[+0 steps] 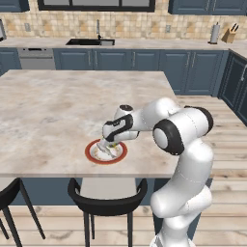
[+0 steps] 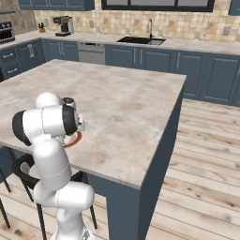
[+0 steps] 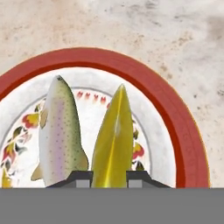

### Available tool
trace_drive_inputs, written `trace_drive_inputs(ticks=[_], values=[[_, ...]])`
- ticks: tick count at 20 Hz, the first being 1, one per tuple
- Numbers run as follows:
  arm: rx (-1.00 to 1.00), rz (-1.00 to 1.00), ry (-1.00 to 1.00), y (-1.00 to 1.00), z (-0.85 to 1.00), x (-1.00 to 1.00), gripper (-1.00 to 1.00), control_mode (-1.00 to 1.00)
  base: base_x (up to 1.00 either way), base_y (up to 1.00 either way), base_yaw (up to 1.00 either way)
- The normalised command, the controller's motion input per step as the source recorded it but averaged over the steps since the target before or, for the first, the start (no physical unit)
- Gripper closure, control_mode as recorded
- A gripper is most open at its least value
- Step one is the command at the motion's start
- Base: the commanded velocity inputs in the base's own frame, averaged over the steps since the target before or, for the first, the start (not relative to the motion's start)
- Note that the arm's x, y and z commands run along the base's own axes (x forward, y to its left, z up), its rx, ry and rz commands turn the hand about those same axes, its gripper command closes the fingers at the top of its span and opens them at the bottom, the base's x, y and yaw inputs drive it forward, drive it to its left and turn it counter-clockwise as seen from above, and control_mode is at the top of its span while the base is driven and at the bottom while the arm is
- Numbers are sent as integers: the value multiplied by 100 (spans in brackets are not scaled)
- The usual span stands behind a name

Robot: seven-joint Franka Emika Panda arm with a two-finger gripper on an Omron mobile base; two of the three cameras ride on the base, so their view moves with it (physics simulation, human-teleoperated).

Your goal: Take the lemon wedge from the fridge and place it on the plate with fish on the dining counter.

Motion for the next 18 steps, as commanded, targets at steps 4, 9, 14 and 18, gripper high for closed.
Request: trace_drive_inputs(ticks=[4, 9, 14, 18], values=[[0, -2, 0, 0, 6, 2, -100, -100, 0, 0, 0], [0, -5, -6, 3, 67, -13, -100, -100, 0, 0, 0], [2, -5, -15, 1, 94, -81, -100, -100, 0, 0, 0], [3, 0, -19, -15, 35, -100, -100, -100, 0, 0, 0]])
